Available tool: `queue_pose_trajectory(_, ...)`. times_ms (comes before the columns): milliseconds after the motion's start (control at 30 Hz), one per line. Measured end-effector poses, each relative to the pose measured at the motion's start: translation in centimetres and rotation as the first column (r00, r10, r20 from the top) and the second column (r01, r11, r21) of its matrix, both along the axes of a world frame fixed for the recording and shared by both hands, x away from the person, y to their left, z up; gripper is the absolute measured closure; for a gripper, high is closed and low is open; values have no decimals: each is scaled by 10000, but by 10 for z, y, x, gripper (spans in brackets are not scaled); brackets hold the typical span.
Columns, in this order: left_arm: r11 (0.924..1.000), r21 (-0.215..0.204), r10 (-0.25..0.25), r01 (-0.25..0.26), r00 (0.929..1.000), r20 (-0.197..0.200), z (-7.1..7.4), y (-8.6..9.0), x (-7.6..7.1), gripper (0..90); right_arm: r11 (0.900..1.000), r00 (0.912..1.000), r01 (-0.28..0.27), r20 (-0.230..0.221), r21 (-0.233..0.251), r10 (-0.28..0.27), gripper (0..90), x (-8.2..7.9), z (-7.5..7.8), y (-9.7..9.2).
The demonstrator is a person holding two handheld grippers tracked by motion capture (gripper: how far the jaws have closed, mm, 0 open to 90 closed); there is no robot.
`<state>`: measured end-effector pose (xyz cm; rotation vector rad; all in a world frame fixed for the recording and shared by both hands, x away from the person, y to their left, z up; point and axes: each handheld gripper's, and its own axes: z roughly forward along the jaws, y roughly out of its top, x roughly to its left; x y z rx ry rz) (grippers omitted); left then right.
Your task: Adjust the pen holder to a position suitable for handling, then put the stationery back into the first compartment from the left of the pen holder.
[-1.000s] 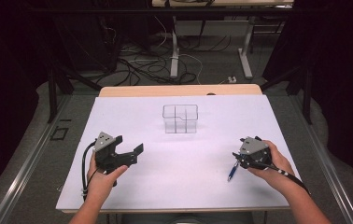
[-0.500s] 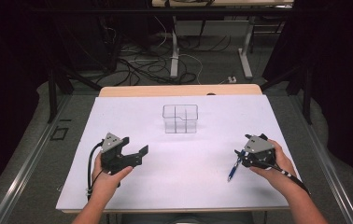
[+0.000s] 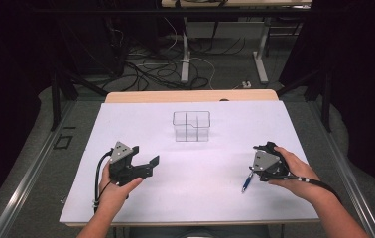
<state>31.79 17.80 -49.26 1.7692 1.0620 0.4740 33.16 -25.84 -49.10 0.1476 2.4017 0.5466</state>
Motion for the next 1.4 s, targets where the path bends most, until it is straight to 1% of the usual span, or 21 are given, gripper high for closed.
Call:
queue_pose_trajectory(67, 9999, -55, 93, -93, 9999, -48, 0, 1, 0, 154, 9979, 9991, -228, -371, -610, 205, 322, 1, 5, 2)
queue_pose_trajectory(133, 9999, -45, 105, -105, 9999, -10, 0, 2, 0, 154, 9975, 9976, -698, 2, -117, 699, 322, 3, 3, 5)
queue_pose_trajectory(267, 9998, -74, 178, -178, 9998, -4, 0, 5, 0, 154, 9865, 9927, -1164, -460, -1151, 1118, 320, 3, 14, 10)
queue_pose_trajectory(400, 9997, -107, 216, -216, 9998, 15, 0, 7, 0, 154, 9541, 9815, -1795, -1098, -2398, 1570, 324, 3, 21, 14)
queue_pose_trajectory(433, 9997, -91, 230, -230, 9997, 0, 0, 7, 0, 154, 9694, 9782, -2062, -18, -1332, 2078, 328, 4, 10, 14)
queue_pose_trajectory(467, 9997, -107, 228, -227, 9997, 8, 0, 7, 1, 154, 9669, 9745, -2217, 77, -1264, 2244, 337, 4, 8, 15)
queue_pose_trajectory(500, 9995, -177, 243, -243, 9997, -39, 0, 7, 1, 154, 9248, 9766, -2046, -1305, -3207, 1708, 341, 1, 24, 18)
queue_pose_trajectory(533, 9996, -127, 236, -236, 9997, -11, 0, 7, 2, 154, 9548, 9691, -2444, -93, -1694, 2464, 350, 3, 9, 17)
queue_pose_trajectory(567, 9997, -115, 220, -220, 9998, -5, 0, 8, 2, 154, 9492, 9637, -2636, -30, -1716, 2671, 364, 4, 9, 17)
queue_pose_trajectory(600, 9997, -122, 221, -221, 9998, -8, 0, 8, 3, 154, 9193, 9659, -2527, -1347, -3017, 2213, 382, 2, 20, 19)
queue_pose_trajectory(633, 9997, -107, 218, -218, 9998, -21, 0, 8, 3, 154, 9271, 9625, -2711, -826, -2586, 2584, 399, 3, 15, 19)
queue_pose_trajectory(667, 9997, -117, 225, -225, 9997, -14, 0, 8, 3, 154, 9174, 9627, -2675, -1214, -2948, 2417, 410, 2, 18, 20)
queue_pose_trajectory(700, 9997, -113, 225, -225, 9997, -14, 0, 9, 4, 154, 8832, 9585, -2753, -1795, -3798, 2216, 423, 2, 24, 23)
queue_pose_trajectory(733, 9997, -110, 227, -227, 9997, -1, 0, 9, 5, 154, 9020, 9572, -2884, -1216, -3213, 2628, 436, 2, 18, 22)
queue_pose_trajectory(867, 9995, -197, 240, -241, 9997, -71, 0, 9, 6, 154, 8639, 9429, -3329, -1204, -3779, 3107, 464, 4, 17, 24)
queue_pose_trajectory(900, 9995, -202, 233, -234, 9997, -70, 0, 9, 6, 154, 8344, 9380, -3460, -1382, -4290, 3179, 478, 5, 19, 26)
queue_pose_trajectory(933, 9995, -202, 224, -225, 9997, -63, 0, 9, 6, 154, 8383, 9305, -3653, -1311, -4048, 3421, 484, 5, 15, 25)
queue_pose_trajectory(1000, 9996, -203, 215, -216, 9998, -53, 0, 9, 5, 154, 8118, 9180, -3931, -1337, -4319, 3734, 484, 7, 15, 26)
queue_pose_trajectory(1033, 9995, -212, 226, -227, 9997, -55, 0, 10, 5, 154, 7846, 9141, -3995, -1414, -4742, 3800, 489, 6, 16, 28)
queue_pose_trajectory(1100, 9995, -233, 233, -234, 9997, -42, 0, 10, 5, 154, 7800, 9011, -4267, -1414, -4577, 4100, 501, 7, 14, 28)
queue_pose_trajectory(1400, 9992, -186, 362, -363, 9993, -33, 0, 12, 3, 156, 7113, 8668, -4813, -1573, -5122, 4731, 565, 3, 12, 34)
